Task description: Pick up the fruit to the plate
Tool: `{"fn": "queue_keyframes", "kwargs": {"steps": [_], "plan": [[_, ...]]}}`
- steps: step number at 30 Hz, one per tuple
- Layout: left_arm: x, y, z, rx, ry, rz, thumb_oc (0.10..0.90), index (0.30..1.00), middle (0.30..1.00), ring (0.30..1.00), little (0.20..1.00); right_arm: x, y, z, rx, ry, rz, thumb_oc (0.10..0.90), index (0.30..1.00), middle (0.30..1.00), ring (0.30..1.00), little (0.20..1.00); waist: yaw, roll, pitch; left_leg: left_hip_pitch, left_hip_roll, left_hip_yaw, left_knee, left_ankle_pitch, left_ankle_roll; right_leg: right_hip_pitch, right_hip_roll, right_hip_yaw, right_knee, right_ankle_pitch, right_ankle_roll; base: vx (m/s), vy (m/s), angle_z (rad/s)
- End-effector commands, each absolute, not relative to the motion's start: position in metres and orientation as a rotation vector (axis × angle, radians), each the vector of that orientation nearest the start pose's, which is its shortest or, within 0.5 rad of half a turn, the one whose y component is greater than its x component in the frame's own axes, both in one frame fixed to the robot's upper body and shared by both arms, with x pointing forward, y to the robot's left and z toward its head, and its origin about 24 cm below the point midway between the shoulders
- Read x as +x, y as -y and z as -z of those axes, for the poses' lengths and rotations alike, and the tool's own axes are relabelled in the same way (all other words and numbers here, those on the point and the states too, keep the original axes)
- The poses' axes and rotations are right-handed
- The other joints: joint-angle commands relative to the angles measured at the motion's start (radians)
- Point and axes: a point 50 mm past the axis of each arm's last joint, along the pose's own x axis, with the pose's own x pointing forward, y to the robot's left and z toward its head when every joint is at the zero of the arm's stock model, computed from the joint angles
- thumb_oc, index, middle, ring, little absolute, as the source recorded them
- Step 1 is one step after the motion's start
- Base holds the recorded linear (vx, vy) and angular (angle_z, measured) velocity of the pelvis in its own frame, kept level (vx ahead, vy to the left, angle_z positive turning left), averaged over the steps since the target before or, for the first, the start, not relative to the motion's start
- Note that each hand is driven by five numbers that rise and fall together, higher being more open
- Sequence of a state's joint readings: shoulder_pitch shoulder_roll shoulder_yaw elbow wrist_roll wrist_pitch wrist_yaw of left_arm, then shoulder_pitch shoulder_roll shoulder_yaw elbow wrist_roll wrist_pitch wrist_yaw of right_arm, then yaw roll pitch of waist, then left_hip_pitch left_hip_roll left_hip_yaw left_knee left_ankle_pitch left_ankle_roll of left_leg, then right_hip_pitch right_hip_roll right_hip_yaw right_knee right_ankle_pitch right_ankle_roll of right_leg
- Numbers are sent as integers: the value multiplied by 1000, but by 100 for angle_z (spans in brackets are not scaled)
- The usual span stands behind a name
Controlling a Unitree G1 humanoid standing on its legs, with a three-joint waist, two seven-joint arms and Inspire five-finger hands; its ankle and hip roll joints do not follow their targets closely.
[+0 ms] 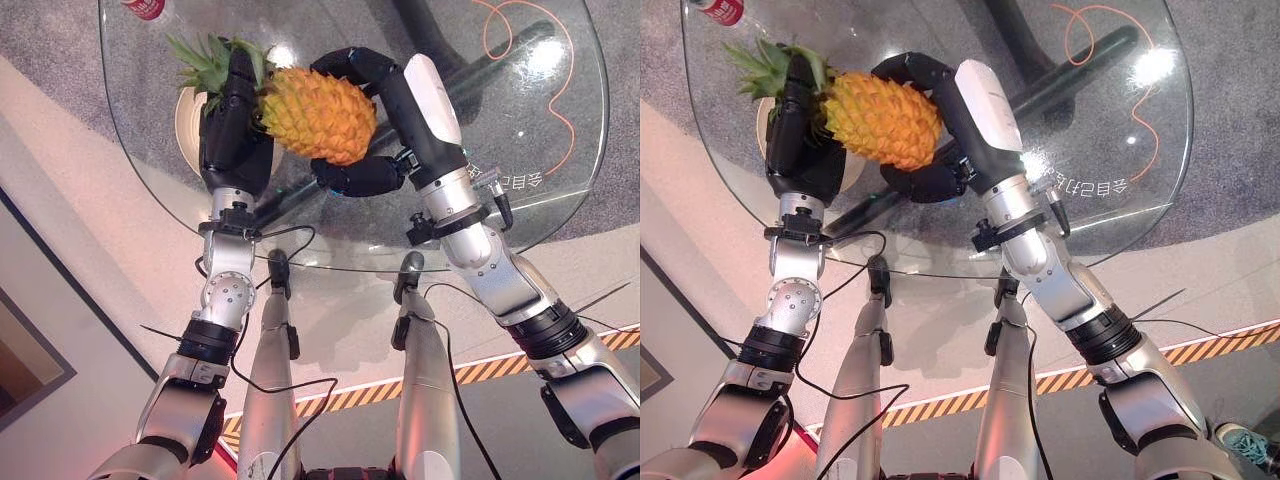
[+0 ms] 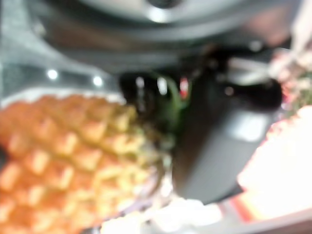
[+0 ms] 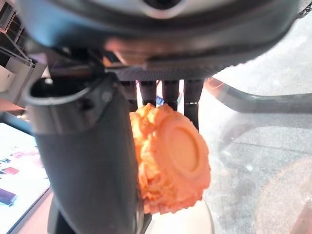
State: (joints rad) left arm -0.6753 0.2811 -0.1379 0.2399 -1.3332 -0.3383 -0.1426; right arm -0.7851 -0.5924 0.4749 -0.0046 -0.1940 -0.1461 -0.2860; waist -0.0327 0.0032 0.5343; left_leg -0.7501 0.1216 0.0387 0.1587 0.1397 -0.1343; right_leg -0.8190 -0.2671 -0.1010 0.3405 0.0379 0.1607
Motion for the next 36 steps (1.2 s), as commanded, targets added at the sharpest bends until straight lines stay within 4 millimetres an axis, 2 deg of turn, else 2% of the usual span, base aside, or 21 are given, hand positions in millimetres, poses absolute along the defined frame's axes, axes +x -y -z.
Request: {"fn": "queue_keyframes", "kwargs": {"steps": [1,9,10,11,12,16,25,36], "plan": [[318,-131,-283,-926,920,673,100,300,300,300,200,288,90,-297,-721,1217,-144,100,300,300,300,200,12,-18,-14,2,-35,1,72,-84,22,65,29,-52,-117,58,3,0,0,0],[317,-132,-284,-928,934,667,100,300,300,300,200,289,94,-299,-716,1219,-113,116,314,314,314,216,10,-17,-14,-4,-36,1,68,-76,23,58,28,-52,-120,66,2,0,0,0],[317,-133,-285,-927,936,665,100,300,300,300,200,290,95,-299,-708,1218,-101,402,559,559,559,502,10,-16,-14,-5,-36,2,69,-76,23,57,28,-52,-118,65,2,0,0,0],[317,-133,-284,-927,934,661,100,300,300,300,200,290,95,-298,-705,1215,-99,534,672,672,672,634,10,-16,-14,2,-34,2,70,-83,22,63,30,-52,-116,58,3,0,0,0],[317,-133,-284,-924,940,657,100,300,300,300,200,290,96,-299,-700,1214,-92,800,900,900,900,900,10,-15,-14,2,-34,2,69,-83,23,62,30,-52,-116,58,3,0,0,0],[316,-134,-286,-918,963,625,100,300,300,300,200,292,98,-298,-681,1210,-58,800,900,900,900,900,9,-15,-14,-1,-35,2,69,-82,22,61,30,-49,-118,59,3,0,0,0],[310,-156,-287,-984,1098,431,100,300,300,300,200,297,106,-295,-626,1188,41,800,900,900,900,900,12,-15,-14,-1,-39,-1,65,-82,23,61,33,-49,-118,56,-1,0,0,0],[306,-166,-287,-1054,1145,289,100,300,300,300,200,296,105,-298,-618,1196,66,800,900,900,900,900,14,-20,-14,-10,-40,-3,59,-71,23,55,34,-50,-123,63,-5,0,0,0]]}}
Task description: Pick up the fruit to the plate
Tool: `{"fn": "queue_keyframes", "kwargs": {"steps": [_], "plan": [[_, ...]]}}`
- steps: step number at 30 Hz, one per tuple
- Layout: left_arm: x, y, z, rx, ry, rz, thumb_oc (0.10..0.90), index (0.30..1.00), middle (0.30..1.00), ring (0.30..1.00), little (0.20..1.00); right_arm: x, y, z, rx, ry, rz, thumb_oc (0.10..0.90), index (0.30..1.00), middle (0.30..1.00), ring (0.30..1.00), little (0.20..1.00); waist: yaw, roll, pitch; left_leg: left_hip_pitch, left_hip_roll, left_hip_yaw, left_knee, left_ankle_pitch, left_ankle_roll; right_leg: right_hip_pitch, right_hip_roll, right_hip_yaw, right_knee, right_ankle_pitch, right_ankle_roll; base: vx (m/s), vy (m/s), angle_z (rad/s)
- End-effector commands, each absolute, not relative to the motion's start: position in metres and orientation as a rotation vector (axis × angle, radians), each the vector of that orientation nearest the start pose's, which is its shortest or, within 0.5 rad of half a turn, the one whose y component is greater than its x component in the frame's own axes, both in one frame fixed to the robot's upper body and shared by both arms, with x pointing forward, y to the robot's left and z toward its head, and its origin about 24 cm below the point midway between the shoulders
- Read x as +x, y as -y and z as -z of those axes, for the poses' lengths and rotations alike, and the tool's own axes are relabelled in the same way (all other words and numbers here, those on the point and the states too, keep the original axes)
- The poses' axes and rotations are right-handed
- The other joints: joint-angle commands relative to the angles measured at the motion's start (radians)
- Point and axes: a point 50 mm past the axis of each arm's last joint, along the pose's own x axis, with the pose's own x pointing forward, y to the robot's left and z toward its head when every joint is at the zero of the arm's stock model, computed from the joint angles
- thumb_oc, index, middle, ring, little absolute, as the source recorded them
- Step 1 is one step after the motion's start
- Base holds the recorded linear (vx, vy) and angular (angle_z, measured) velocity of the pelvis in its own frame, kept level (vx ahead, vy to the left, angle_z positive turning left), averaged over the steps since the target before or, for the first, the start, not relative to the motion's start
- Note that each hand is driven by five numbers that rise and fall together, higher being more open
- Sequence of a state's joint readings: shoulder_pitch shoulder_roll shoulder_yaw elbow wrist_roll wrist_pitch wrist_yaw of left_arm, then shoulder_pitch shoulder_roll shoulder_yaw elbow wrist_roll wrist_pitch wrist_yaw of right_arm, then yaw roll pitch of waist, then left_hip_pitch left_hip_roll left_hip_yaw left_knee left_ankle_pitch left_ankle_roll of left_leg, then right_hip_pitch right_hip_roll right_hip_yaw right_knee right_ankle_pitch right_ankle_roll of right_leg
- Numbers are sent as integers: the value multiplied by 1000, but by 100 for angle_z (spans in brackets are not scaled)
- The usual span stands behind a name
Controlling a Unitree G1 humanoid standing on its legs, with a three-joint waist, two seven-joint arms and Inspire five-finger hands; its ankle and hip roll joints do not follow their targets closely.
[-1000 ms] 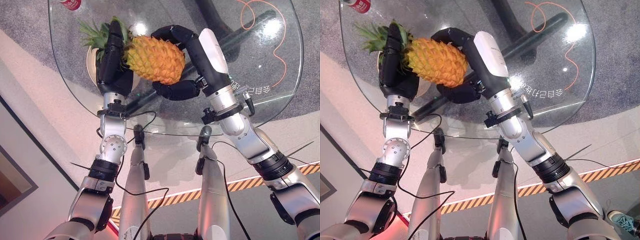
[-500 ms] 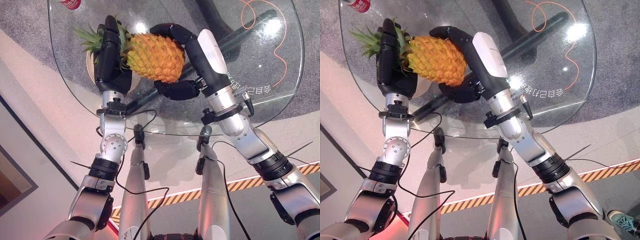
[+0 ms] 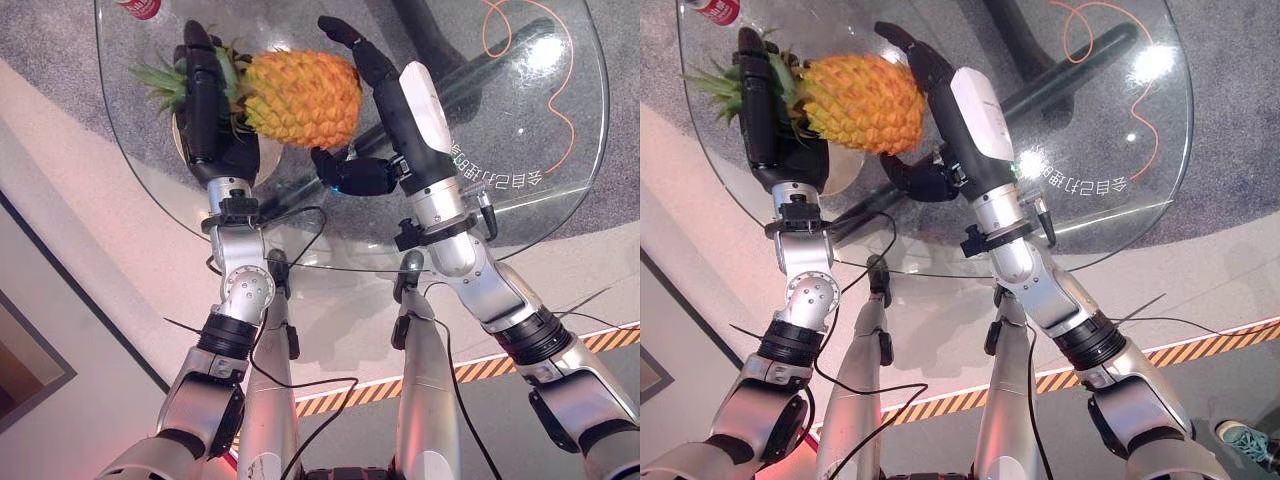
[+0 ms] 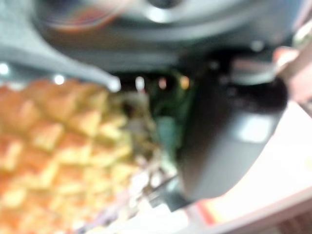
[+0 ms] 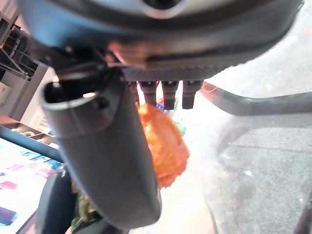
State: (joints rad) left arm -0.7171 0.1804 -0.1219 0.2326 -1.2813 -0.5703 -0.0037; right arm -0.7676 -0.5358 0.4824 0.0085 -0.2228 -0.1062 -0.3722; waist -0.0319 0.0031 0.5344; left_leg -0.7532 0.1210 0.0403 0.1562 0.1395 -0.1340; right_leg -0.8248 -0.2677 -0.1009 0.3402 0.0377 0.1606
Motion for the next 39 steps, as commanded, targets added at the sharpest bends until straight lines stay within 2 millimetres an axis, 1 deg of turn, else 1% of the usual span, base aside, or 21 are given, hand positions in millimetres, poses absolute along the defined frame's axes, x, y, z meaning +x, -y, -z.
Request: {"fn": "queue_keyframes", "kwargs": {"steps": [1,8,9,11,12,13,14,17,18,23,27,28,29,30,35,37,38,39], "plan": [[306,-166,-287,-1052,1146,280,100,300,300,300,200,296,105,-298,-618,1198,70,800,900,900,900,900,14,-20,-14,-8,-39,-4,62,-71,22,60,34,-50,-124,63,-5,0,0,0],[301,-170,-290,-989,1181,217,100,300,300,300,200,296,109,-299,-614,1203,99,800,900,900,900,900,16,-19,-14,-6,-40,-4,60,-70,21,63,34,-52,-125,62,-5,0,0,0],[300,-172,-289,-981,1186,194,100,300,300,300,200,297,110,-298,-613,1200,107,800,900,900,900,900,18,-18,-14,1,-38,-4,61,-78,20,69,35,-52,-122,55,-4,0,0,0],[300,-173,-290,-984,1191,187,100,300,300,300,200,296,111,-299,-612,1203,113,800,900,900,900,900,17,-18,-14,-7,-40,-5,60,-70,21,60,35,-52,-122,62,-5,0,0,0],[300,-176,-289,-987,1193,163,100,300,300,300,200,297,112,-298,-612,1201,117,800,900,900,900,900,17,-17,-14,-1,-39,-5,62,-77,20,67,36,-51,-121,54,-4,0,0,0],[300,-176,-290,-986,1196,165,100,300,300,300,200,297,112,-299,-612,1205,119,800,900,900,900,900,16,-18,-14,-9,-40,-5,61,-70,21,61,35,-51,-123,61,-6,0,0,0],[300,-178,-289,-991,1197,139,100,300,300,300,200,297,113,-298,-611,1201,123,800,900,900,900,900,17,-18,-14,-3,-39,-5,63,-77,19,66,36,-50,-121,54,-5,0,0,0],[299,-180,-289,-992,1209,106,100,300,300,300,200,298,114,-298,-608,1198,132,800,900,900,900,900,17,-18,-14,-2,-39,-5,62,-77,19,66,37,-50,-121,53,-5,0,0,0],[299,-181,-289,-987,1218,97,100,300,300,300,200,298,114,-298,-608,1200,137,800,900,900,900,900,16,-18,-14,-9,-41,-6,61,-70,20,59,36,-49,-123,60,-7,0,0,0],[294,-185,-291,-923,1255,-3,100,300,300,300,200,301,121,-296,-582,1174,192,800,900,900,900,900,16,-20,-14,-11,-39,-7,62,-70,19,59,37,-48,-122,58,-10,0,0,0],[288,-189,-294,-829,1300,-132,100,300,300,300,200,306,135,-291,-555,1140,291,800,900,900,900,900,14,-23,-14,-13,-38,-8,65,-70,18,57,39,-46,-119,56,-11,0,0,0],[286,-191,-294,-778,1315,-189,100,300,300,300,200,309,146,-287,-524,1107,356,800,900,900,900,900,12,-25,-14,-5,-34,-8,68,-79,16,63,41,-45,-116,47,-11,0,0,0],[286,-191,-295,-764,1321,-207,100,300,300,300,200,310,149,-286,-511,1099,376,800,900,900,900,900,12,-25,-14,-6,-34,-7,68,-80,16,63,41,-45,-115,46,-12,0,0,0],[285,-194,-295,-742,1330,-241,100,300,300,300,200,312,159,-282,-484,1075,425,800,900,900,900,900,10,-26,-14,-4,-32,-6,69,-82,15,65,43,-46,-114,43,-12,0,0,0],[284,-204,-293,-691,1351,-333,100,300,300,300,200,316,189,-265,-407,996,584,800,900,900,900,900,4,-32,-14,-2,-28,-3,69,-84,15,63,48,-47,-109,42,-10,0,0,0],[284,-206,-294,-685,1359,-357,100,300,300,300,200,317,198,-263,-397,978,637,800,900,900,900,900,1,-33,-14,-9,-29,-3,67,-77,16,56,48,-47,-111,50,-11,0,0,0],[284,-210,-293,-680,1355,-392,100,300,300,300,200,318,208,-260,-388,950,694,800,900,900,900,900,0,-34,-14,1,-25,-2,68,-86,14,63,50,-46,-108,42,-10,0,0,0],[285,-212,-293,-674,1359,-412,100,300,300,300,200,319,213,-259,-376,933,722,800,900,900,900,900,-1,-35,-14,-1,-25,-2,68,-86,14,61,51,-46,-108,43,-10,0,0,0]]}}
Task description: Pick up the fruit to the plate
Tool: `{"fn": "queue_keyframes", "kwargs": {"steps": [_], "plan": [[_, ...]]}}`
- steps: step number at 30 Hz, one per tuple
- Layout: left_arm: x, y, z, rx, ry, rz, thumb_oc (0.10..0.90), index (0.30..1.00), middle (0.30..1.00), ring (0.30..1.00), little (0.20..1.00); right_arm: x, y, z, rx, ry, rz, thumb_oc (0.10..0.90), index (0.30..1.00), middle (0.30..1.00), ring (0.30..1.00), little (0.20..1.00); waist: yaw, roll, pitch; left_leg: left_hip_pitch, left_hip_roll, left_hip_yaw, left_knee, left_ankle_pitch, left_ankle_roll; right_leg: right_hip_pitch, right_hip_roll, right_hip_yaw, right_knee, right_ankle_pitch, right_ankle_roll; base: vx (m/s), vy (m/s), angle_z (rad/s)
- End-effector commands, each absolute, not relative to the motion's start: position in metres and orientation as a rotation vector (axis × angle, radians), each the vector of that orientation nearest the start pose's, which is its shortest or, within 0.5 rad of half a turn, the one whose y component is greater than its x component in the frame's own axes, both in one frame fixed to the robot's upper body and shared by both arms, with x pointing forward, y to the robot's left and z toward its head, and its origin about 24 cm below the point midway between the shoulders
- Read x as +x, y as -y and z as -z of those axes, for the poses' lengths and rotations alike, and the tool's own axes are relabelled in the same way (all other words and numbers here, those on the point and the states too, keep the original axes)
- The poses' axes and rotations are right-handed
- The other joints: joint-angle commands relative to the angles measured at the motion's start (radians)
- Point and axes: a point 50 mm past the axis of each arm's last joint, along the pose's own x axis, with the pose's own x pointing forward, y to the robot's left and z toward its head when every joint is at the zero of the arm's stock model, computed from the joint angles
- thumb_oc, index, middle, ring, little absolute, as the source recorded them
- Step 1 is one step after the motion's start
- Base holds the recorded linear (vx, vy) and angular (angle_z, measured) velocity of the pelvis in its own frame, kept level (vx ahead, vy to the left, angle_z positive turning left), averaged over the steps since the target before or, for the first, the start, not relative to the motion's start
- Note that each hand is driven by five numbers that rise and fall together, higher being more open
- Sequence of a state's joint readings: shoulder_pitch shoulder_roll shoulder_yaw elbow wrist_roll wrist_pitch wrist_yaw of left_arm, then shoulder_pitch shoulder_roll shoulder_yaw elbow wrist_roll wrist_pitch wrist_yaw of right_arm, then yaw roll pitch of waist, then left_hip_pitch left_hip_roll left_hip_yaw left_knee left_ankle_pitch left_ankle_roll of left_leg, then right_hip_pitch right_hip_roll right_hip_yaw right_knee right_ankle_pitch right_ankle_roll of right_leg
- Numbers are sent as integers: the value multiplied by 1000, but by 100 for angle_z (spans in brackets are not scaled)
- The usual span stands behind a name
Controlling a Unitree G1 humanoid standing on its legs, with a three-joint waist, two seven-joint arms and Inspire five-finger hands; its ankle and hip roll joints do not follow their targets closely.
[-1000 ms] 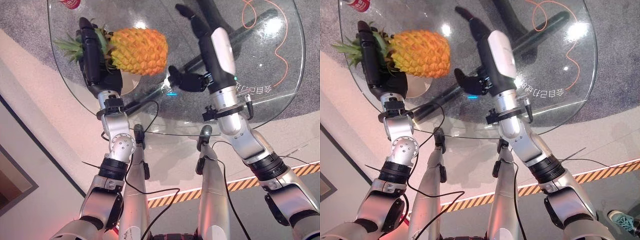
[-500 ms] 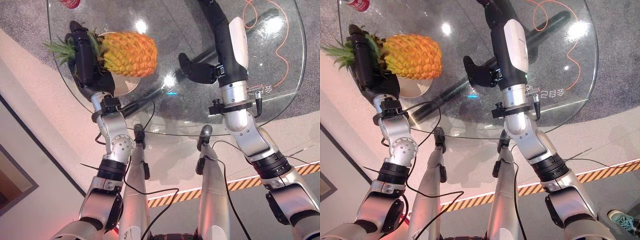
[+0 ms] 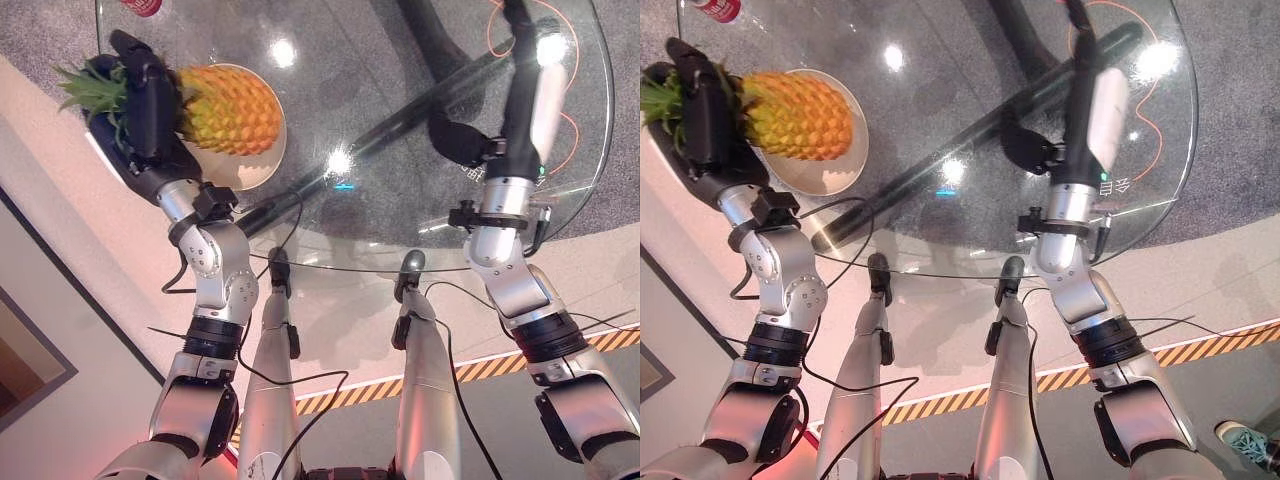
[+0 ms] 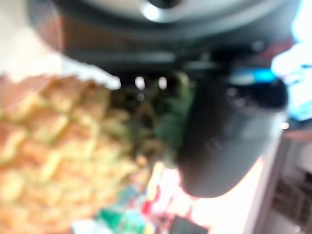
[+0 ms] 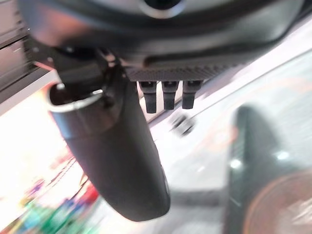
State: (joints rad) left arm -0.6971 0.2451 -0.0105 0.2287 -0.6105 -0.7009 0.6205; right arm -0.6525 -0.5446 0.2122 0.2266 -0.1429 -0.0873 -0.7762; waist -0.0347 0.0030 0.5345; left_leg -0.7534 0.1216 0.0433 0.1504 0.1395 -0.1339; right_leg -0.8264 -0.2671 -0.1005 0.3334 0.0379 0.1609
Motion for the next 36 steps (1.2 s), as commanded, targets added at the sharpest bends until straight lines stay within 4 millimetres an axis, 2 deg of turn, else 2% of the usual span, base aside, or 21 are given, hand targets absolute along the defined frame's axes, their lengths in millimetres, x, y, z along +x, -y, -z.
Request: {"fn": "queue_keyframes", "kwargs": {"steps": [1,5,11,14,18,20,24,25,26,27,29,30,32,36], "plan": [[285,-214,-294,-671,1363,-427,100,300,300,300,200,319,220,-259,-359,915,756,800,900,900,900,900,0,-35,-14,-7,-26,-4,72,-79,15,57,50,-46,-104,49,-12,0,0,0],[287,-219,-295,-640,1373,-488,100,300,300,300,200,322,243,-252,-299,840,885,800,900,900,900,900,-2,-36,-14,-6,-23,0,74,-82,13,58,52,-47,-103,47,-13,0,0,0],[291,-225,-297,-555,1396,-599,100,300,300,300,200,324,287,-229,-167,663,1086,800,900,900,900,900,-1,-41,-14,5,-18,2,73,-92,9,70,57,-49,-102,37,-13,0,0,0],[293,-226,-300,-523,1402,-630,100,300,300,300,200,326,297,-219,-117,603,1127,800,900,900,900,900,-1,-42,-14,3,-17,2,74,-92,8,68,57,-51,-100,38,-13,0,0,0],[299,-225,-304,-425,1417,-695,100,300,300,300,200,328,316,-195,-7,459,1203,800,900,900,900,900,-1,-46,-14,-6,-14,5,73,-85,7,59,58,-52,-103,47,-17,0,0,0],[303,-222,-307,-334,1428,-726,100,300,300,300,200,327,328,-175,73,361,1248,800,900,900,900,900,0,-47,-14,-2,-12,4,76,-93,5,63,60,-52,-100,39,-18,0,0,0],[308,-221,-315,-257,1433,-739,100,300,300,300,200,326,343,-155,106,243,1292,800,900,900,900,900,2,-47,-14,-11,-13,3,77,-85,6,57,60,-52,-102,46,-22,0,0,0],[311,-221,-315,-221,1424,-739,100,300,300,300,200,321,354,-137,134,149,1323,800,900,900,900,900,8,-45,-14,0,-10,3,80,-96,6,67,61,-53,-97,35,-21,0,0,0],[311,-221,-315,-209,1425,-739,100,300,300,300,200,318,359,-130,146,118,1332,800,900,900,900,900,9,-45,-14,-1,-9,2,80,-97,7,67,61,-53,-98,34,-21,0,0,0],[312,-220,-316,-194,1424,-737,100,300,300,300,200,315,363,-122,169,81,1340,800,900,900,900,900,11,-45,-14,-2,-9,2,81,-98,7,67,61,-54,-99,35,-21,0,0,0],[313,-220,-318,-189,1429,-736,100,300,300,300,200,315,364,-120,188,63,1345,800,900,900,900,900,11,-46,-14,-13,-10,1,81,-88,9,58,60,-54,-102,45,-22,-11,-18,0],[315,-219,-320,-172,1419,-729,100,300,300,300,200,310,369,-105,223,-7,1358,800,900,900,900,900,13,-48,-14,-15,-9,-2,84,-90,10,58,61,-54,-102,46,-22,-1,-45,-1],[318,-218,-320,-164,1399,-722,100,300,300,300,200,305,372,-93,235,-66,1366,800,900,900,900,900,15,-49,-14,-7,-8,-4,89,-103,10,65,66,-54,-98,37,-21,8,-28,-1],[321,-216,-322,-135,1385,-709,100,300,300,300,200,301,373,-80,240,-157,1360,800,900,900,900,900,11,-53,-14,-19,-9,-6,92,-95,14,56,68,-52,-99,46,-22,0,0,0]]}}
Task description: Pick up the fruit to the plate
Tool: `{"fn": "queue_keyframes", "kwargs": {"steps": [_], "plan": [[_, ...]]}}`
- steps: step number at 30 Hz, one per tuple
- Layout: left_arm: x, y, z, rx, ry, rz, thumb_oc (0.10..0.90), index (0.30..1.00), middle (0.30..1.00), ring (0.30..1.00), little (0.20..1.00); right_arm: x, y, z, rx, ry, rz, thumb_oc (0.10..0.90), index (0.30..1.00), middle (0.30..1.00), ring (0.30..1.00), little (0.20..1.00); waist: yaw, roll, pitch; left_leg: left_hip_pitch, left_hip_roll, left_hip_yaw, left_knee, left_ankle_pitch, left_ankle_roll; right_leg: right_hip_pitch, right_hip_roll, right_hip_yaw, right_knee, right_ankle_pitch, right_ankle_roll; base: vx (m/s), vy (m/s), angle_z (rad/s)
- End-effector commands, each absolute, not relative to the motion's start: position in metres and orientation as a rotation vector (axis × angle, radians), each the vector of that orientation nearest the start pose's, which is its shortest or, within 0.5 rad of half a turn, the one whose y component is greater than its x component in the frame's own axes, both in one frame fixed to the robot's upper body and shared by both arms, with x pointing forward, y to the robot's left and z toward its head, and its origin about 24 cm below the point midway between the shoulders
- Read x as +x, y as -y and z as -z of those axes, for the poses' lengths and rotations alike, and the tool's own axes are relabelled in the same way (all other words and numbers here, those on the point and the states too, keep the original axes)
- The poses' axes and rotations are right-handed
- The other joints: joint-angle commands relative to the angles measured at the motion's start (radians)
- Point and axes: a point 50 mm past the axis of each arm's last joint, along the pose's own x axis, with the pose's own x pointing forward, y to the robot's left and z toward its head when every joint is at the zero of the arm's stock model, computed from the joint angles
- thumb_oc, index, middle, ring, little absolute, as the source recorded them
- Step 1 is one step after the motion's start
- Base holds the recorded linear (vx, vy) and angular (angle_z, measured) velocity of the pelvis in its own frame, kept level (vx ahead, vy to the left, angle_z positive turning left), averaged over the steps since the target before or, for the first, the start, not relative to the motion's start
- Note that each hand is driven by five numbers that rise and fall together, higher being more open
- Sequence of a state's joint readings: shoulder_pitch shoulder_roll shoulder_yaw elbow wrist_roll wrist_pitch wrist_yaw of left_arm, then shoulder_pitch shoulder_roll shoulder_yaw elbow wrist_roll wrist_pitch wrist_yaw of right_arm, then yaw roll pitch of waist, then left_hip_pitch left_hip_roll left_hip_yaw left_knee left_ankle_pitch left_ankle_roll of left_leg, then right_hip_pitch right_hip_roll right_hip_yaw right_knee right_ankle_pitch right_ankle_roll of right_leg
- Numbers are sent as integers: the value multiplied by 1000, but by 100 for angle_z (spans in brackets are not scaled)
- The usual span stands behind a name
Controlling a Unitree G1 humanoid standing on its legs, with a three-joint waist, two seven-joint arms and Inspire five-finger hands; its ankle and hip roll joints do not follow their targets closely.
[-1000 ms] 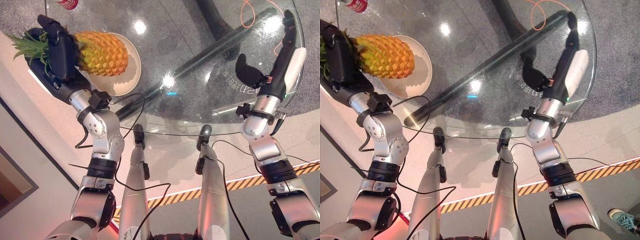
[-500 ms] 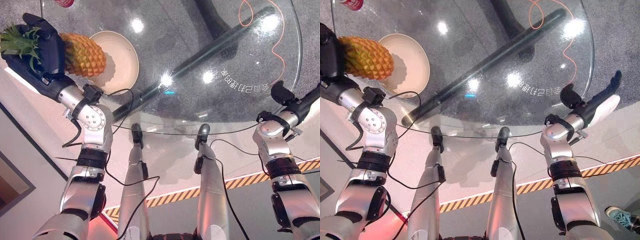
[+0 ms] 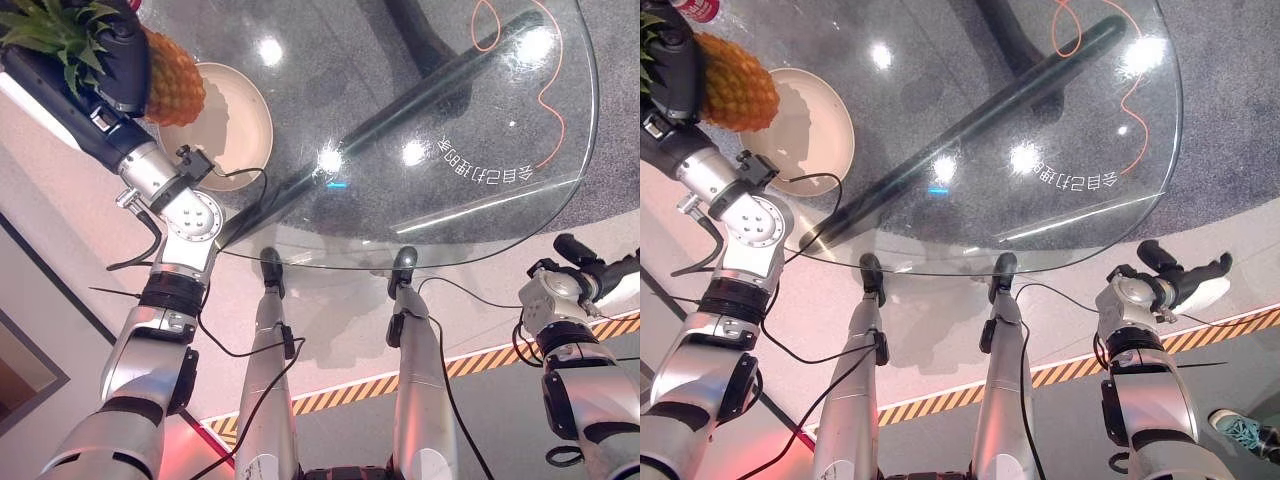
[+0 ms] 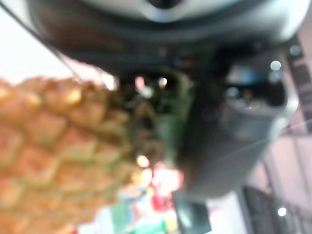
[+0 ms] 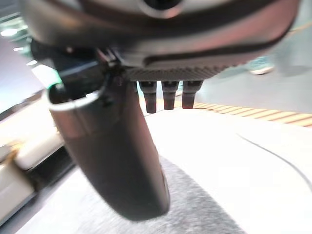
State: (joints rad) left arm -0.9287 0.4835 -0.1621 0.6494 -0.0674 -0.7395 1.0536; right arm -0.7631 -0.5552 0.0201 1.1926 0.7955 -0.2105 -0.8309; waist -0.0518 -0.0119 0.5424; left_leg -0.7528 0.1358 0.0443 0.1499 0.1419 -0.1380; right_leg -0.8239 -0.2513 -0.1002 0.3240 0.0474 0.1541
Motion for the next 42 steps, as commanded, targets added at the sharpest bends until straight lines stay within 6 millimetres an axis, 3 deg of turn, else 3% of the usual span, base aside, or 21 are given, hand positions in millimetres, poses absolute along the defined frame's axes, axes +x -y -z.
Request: {"fn": "queue_keyframes", "kwargs": {"steps": [1,6,14,25,37,42], "plan": [[322,-215,-322,-128,1381,-705,100,300,300,300,200,300,373,-76,237,-189,1352,800,900,900,900,900,28,-38,-22,-20,-24,-7,94,-99,19,53,52,-52,-90,37,-16,0,0,0],[328,-211,-322,-105,1350,-677,100,300,300,300,200,299,367,-51,249,-386,1221,800,900,900,900,900,29,-42,-22,-12,-21,-5,92,-103,19,62,56,-52,-93,35,-15,0,0,0],[336,-206,-314,-55,1283,-646,100,300,300,300,200,294,354,-23,272,-521,1054,800,900,900,900,900,31,-52,-22,-8,-16,-11,100,-117,20,66,65,-49,-88,26,-15,0,0,0],[346,-206,-312,-6,1211,-610,100,300,300,300,200,305,342,-22,221,-549,923,800,900,900,900,900,23,-56,-22,-18,-15,-9,99,-107,17,49,69,-41,-86,34,-18,0,0,0],[351,-216,-308,-10,1158,-630,125,321,321,321,225,308,342,-27,178,-520,920,800,900,900,900,900,15,-53,-22,-8,-13,-5,98,-114,12,53,74,-33,-83,23,-19,0,0,0],[351,-217,-311,-12,1161,-625,100,300,300,300,200,312,342,-32,179,-505,923,800,900,900,900,900,13,-51,-22,-21,-17,-5,95,-106,13,39,72,-31,-87,30,-21,0,0,0]]}}
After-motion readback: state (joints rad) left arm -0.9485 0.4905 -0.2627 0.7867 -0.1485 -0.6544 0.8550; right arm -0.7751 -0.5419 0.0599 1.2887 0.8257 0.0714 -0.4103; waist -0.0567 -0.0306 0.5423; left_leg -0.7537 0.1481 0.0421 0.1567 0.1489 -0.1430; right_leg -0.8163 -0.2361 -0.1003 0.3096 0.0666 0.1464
